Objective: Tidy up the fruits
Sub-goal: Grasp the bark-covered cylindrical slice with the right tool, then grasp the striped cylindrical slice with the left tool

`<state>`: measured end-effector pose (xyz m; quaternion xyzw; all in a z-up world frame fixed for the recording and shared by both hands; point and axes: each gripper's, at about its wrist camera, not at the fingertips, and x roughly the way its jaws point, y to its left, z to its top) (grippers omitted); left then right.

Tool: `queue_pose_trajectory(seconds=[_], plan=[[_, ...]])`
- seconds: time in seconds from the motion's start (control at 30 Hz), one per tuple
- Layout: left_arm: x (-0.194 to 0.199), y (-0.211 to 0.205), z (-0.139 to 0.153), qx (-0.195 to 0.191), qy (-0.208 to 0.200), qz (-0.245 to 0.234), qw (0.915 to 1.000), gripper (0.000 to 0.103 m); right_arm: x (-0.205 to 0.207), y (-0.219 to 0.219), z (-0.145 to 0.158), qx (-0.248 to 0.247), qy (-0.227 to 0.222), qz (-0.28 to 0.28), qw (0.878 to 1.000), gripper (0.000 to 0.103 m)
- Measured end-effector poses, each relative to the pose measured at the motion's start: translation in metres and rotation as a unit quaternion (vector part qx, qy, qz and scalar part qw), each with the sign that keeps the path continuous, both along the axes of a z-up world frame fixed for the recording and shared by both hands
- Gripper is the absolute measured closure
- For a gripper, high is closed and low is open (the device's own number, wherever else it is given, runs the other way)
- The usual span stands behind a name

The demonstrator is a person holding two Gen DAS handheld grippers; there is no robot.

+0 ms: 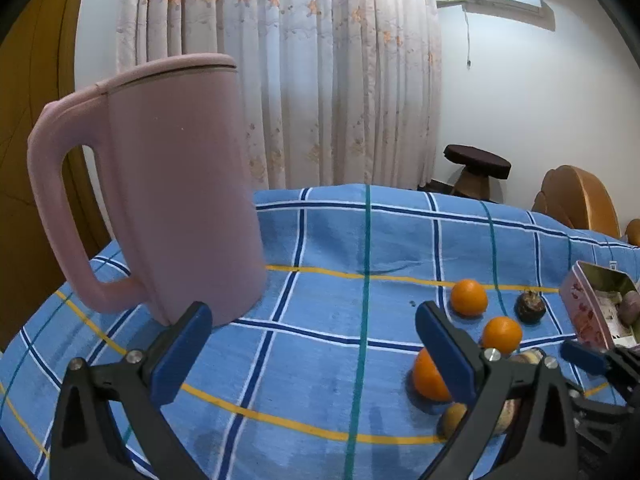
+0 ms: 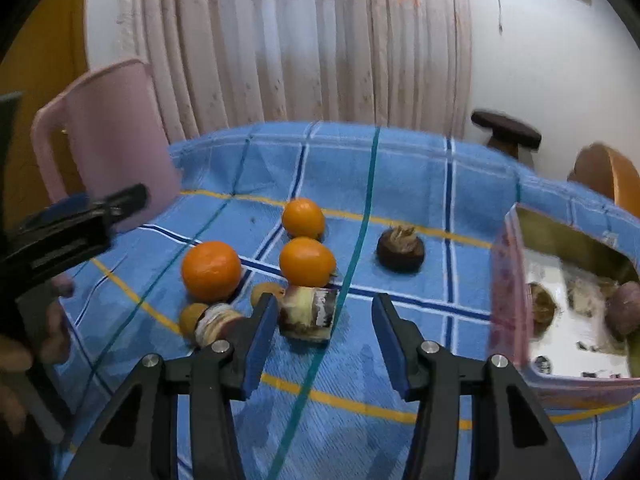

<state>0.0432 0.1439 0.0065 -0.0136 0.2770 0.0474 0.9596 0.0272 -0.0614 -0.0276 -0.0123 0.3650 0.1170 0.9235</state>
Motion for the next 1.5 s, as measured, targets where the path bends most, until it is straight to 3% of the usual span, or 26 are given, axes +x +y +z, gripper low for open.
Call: queue_pose_trajectory(seconds=[0.13, 0.23, 0.33, 0.53, 0.63, 0.83, 0.97, 1.03, 1.17, 1.33, 1.5], plan=[[0.002, 0.004, 0.000, 0.004, 0.006, 0.008, 0.9999, 0.000, 0.018, 0.000, -0.012, 0.039, 0.049, 0.008, 0.998, 0.057], [0.004, 0.006, -0.002, -0.004, 0.013, 0.008, 0.9999, 0.000, 0.024, -0.005, -0.012, 0.065, 0.051, 0.001, 0.997, 0.057], [0.004, 0.005, -0.003, 0.001, 0.015, 0.007, 0.9999, 0.000, 0.025, -0.019, -0.017, 0.118, 0.079, 0.003, 0.990, 0.066], [0.007, 0.006, -0.006, -0.006, 0.023, 0.006, 0.9997, 0.000, 0.008, -0.018, -0.014, 0.051, 0.060, -0.018, 0.997, 0.067], [0.008, 0.002, -0.007, -0.009, 0.026, -0.008, 0.9996, 0.000, 0.014, -0.011, -0.017, 0.031, 0.074, -0.012, 0.997, 0.067], [-0.002, -0.016, -0.003, -0.005, 0.009, -0.071, 0.9974, 0.000, 0.014, -0.020, -0.013, 0.060, 0.060, -0.007, 0.996, 0.071], [-0.012, -0.034, 0.000, -0.032, 0.006, -0.160, 0.9866, 0.000, -0.007, -0.033, 0.007, 0.070, 0.009, -0.011, 0.997, 0.071], [-0.018, -0.051, 0.000, -0.023, 0.006, -0.199, 0.9797, 0.000, -0.019, -0.041, 0.015, 0.070, -0.013, -0.011, 0.997, 0.071], [-0.025, -0.088, -0.011, 0.010, 0.034, -0.255, 0.9662, 0.013, -0.034, -0.057, 0.018, 0.071, -0.023, -0.014, 0.997, 0.071], [-0.022, -0.113, -0.031, 0.034, 0.084, -0.272, 0.9580, 0.034, -0.033, -0.064, 0.014, 0.073, -0.013, -0.011, 0.997, 0.071], [-0.009, -0.112, -0.040, 0.006, 0.125, -0.271, 0.9544, 0.044, -0.034, -0.058, 0.016, 0.079, -0.016, 0.000, 0.997, 0.071]])
